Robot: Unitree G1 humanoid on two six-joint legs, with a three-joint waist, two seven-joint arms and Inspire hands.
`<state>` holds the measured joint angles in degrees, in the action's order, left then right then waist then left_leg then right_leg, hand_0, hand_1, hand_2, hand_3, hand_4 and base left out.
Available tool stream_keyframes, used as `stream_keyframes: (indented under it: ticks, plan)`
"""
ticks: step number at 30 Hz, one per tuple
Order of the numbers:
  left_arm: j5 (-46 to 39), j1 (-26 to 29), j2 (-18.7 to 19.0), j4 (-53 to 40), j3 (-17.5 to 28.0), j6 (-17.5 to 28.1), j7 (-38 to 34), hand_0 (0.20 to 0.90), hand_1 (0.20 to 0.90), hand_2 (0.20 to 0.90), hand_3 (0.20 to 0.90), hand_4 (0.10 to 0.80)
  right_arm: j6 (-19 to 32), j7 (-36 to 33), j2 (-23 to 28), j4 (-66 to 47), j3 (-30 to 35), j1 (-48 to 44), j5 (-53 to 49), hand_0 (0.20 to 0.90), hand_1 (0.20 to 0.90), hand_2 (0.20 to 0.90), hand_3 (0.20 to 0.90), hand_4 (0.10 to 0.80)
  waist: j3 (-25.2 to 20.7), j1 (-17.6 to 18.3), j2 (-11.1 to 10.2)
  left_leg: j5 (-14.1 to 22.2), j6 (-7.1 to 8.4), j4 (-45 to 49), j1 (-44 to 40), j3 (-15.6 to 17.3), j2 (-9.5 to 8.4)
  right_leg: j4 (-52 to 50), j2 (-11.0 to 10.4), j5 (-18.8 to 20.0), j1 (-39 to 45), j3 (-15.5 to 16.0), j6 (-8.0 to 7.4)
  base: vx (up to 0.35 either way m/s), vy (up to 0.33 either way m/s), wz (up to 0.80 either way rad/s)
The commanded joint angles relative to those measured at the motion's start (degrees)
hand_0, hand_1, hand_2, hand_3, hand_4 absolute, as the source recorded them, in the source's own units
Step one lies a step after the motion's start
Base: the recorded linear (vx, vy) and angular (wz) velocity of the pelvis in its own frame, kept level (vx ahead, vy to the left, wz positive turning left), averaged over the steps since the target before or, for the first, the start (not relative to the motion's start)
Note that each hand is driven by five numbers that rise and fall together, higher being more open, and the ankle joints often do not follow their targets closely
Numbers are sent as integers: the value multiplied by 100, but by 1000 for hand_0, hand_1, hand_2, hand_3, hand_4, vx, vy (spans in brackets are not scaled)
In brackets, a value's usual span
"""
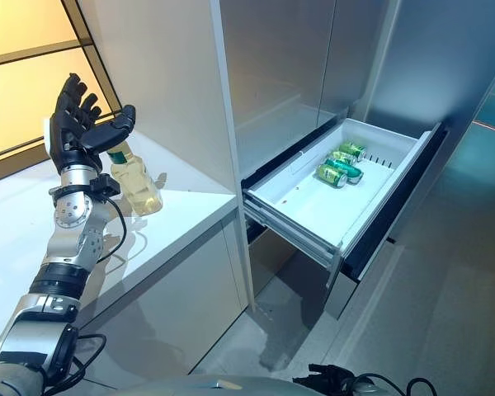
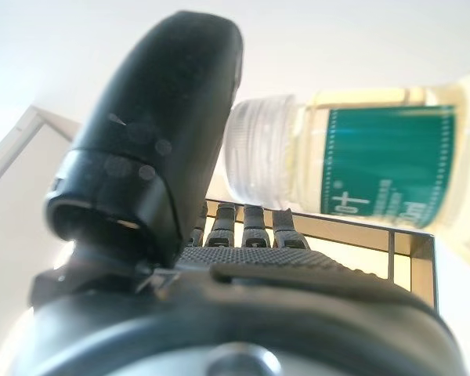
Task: Put drinks into fridge and close the fridge
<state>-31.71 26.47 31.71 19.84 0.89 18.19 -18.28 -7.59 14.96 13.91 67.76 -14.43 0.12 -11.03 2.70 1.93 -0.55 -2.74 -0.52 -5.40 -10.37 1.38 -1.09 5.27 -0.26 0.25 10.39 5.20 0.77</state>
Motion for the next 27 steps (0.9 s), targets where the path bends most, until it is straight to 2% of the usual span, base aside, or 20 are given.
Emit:
stream_keyframes:
  ticks: [1,6,14,21,27]
  plan:
    - [-85,504,258,-895,430,792,-40,900,900,900,900,800,-94,90,52,329,-250,145,233,900,900,900,900,800,-129,28,97,625,-78,40,-85,226,-92,-331,-79,-316,-59,-13,-326,0,0,0]
    - [-200,611,226,-1446,461,665,-94,900,900,900,900,800,-74,70,28,372,-255,128,231,900,900,900,900,800,-148,19,108,628,-71,40,-72,204,-99,-301,-74,-313,-53,-18,-319,0,0,0]
    - [-239,555,189,-1761,464,520,-77,900,900,900,900,800,-61,86,16,388,-265,109,246,900,900,900,900,800,-166,-9,115,625,-72,40,-68,178,-108,-272,-69,-301,-40,-24,-313,0,0,0]
    - [5,263,124,-1774,435,313,-77,900,900,900,900,800,-80,82,16,371,-241,87,282,900,900,900,900,800,-147,-69,113,627,-75,40,-65,137,-114,-257,-72,-299,-28,5,-309,-10,0,0]
    - [512,-40,78,-1338,360,305,-194,900,900,900,900,800,-82,99,20,333,-247,55,267,900,900,900,900,800,-134,-120,94,612,-77,40,-59,92,-125,-221,-67,-272,-13,16,-313,-12,-1,0]
